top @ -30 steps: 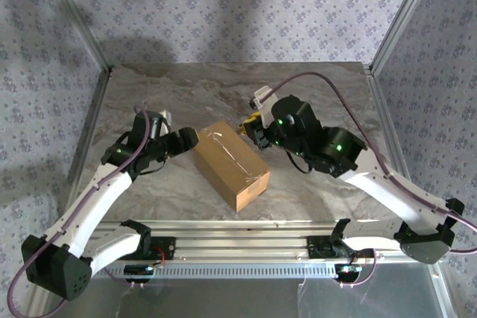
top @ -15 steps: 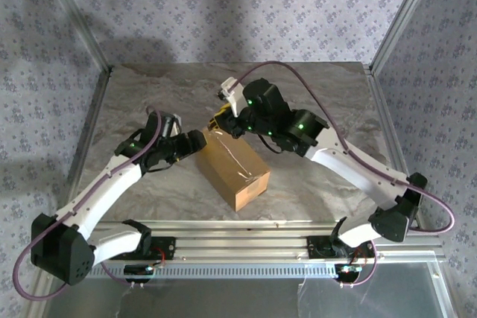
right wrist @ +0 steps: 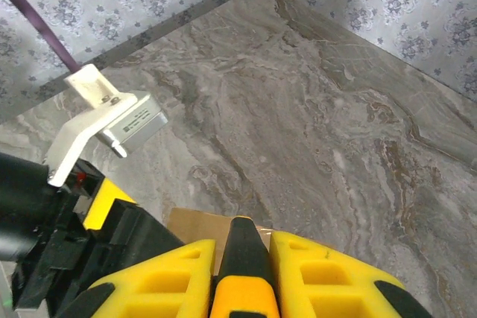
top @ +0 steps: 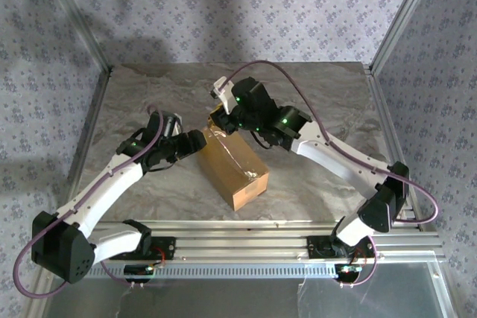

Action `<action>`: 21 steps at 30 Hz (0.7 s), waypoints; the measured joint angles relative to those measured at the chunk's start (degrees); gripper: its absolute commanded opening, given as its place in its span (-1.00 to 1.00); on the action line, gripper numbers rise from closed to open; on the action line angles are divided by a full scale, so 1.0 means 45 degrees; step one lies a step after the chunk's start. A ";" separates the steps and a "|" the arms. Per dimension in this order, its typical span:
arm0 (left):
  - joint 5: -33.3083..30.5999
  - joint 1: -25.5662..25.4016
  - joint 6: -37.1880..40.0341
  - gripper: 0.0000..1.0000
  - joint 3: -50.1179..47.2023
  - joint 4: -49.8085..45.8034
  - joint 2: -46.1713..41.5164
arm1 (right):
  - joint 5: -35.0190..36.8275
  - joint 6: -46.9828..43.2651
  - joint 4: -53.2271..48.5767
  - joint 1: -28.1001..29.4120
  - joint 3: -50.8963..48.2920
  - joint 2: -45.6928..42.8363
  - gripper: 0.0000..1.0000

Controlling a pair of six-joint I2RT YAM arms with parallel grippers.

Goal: Unpack the express box

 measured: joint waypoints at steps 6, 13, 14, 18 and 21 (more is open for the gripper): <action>0.0010 0.0000 0.0000 0.50 0.0000 0.0010 0.0000 | 0.0238 -0.0092 0.0136 0.0000 0.0000 0.0228 -1.00; 0.0010 0.0000 -0.0005 0.50 0.0000 0.0010 0.0000 | 0.0291 -0.0131 0.0228 0.0000 0.0000 0.0350 -1.00; 0.0010 0.0000 -0.0005 0.50 0.0000 0.0005 0.0000 | 0.0291 -0.0131 0.0233 0.0000 0.0000 0.0384 -1.00; 0.0010 0.0000 -0.0010 0.50 0.0000 0.0000 0.0000 | 0.0335 -0.0136 0.0243 0.0000 0.0005 0.0457 -1.00; 0.0010 0.0000 -0.0015 0.50 0.0000 0.0005 0.0010 | 0.0374 -0.0189 0.0243 0.0000 0.0053 0.0495 -1.00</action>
